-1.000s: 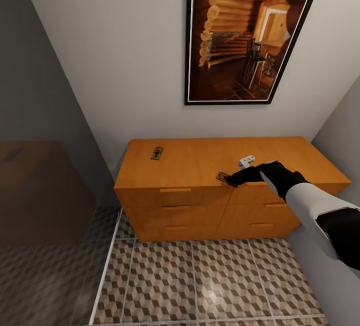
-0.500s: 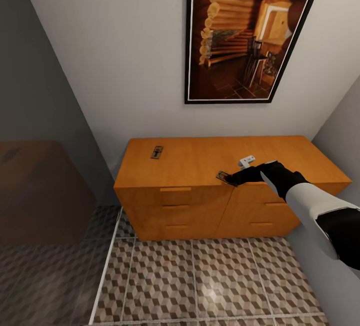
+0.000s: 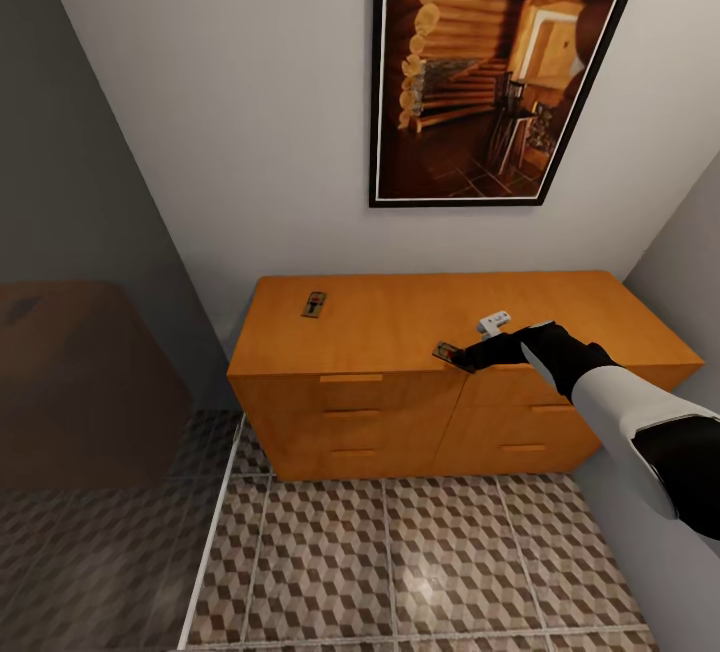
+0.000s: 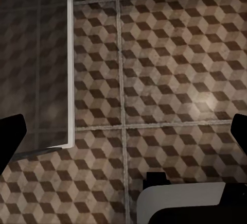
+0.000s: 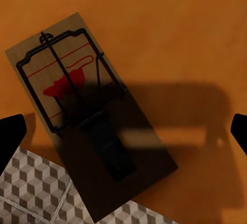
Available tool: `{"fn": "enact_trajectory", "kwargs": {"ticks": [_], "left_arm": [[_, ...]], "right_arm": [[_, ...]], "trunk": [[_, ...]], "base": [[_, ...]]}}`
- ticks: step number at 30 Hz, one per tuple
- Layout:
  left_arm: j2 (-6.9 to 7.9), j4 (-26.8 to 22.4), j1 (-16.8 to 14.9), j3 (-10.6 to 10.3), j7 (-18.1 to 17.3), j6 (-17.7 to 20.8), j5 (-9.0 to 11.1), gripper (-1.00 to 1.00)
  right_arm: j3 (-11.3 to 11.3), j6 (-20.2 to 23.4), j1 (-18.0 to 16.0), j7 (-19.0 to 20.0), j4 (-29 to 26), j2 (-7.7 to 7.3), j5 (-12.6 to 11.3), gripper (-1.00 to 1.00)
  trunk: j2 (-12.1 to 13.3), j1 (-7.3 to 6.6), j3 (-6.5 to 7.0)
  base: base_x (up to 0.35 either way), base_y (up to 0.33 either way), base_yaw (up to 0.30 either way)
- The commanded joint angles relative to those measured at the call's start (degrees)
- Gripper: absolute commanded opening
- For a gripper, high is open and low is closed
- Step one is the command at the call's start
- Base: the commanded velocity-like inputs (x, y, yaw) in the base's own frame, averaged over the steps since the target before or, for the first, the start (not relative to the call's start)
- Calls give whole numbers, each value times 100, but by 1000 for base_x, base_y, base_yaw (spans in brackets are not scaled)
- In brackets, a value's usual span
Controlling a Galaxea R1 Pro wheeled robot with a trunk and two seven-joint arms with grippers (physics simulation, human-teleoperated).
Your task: Take the four mousetraps from the cabinet in the bathroom and place them on the bathroom floor. Make sure all four end up on the same floor surface, and ensure that at least two of them are either under or directly next to the same bathroom sink.
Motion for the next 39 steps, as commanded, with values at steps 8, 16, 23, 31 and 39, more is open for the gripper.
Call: {"fn": "enact_trajectory", "kwargs": {"ticks": [8, 16, 23, 31, 39], "left_arm": [[-1, 24, -11, -39, 10, -37, 24, 100], [-1, 22, -11, -39, 7, -37, 24, 100], [-1, 24, -11, -39, 6, -37, 24, 100], [-1, 23, -11, -39, 8, -37, 24, 100], [-1, 25, -11, -39, 6, -37, 24, 100]], "right_arm": [[16, 40, -3, 13, -11, -5, -25, 100], [19, 40, -4, 12, -11, -5, -25, 100], [19, 40, -4, 12, -5, -5, -25, 100], [19, 40, -4, 12, -3, -5, -25, 100], [19, 40, -6, 5, -3, -5, -25, 100]], "trunk": [[-11, 3, -33], [-11, 3, -48], [-11, 3, -49], [-11, 3, -49], [-11, 3, -68]], "base": [[0, 0, 0], [0, 0, 0], [0, 0, 0], [0, 0, 0], [0, 0, 0]]}}
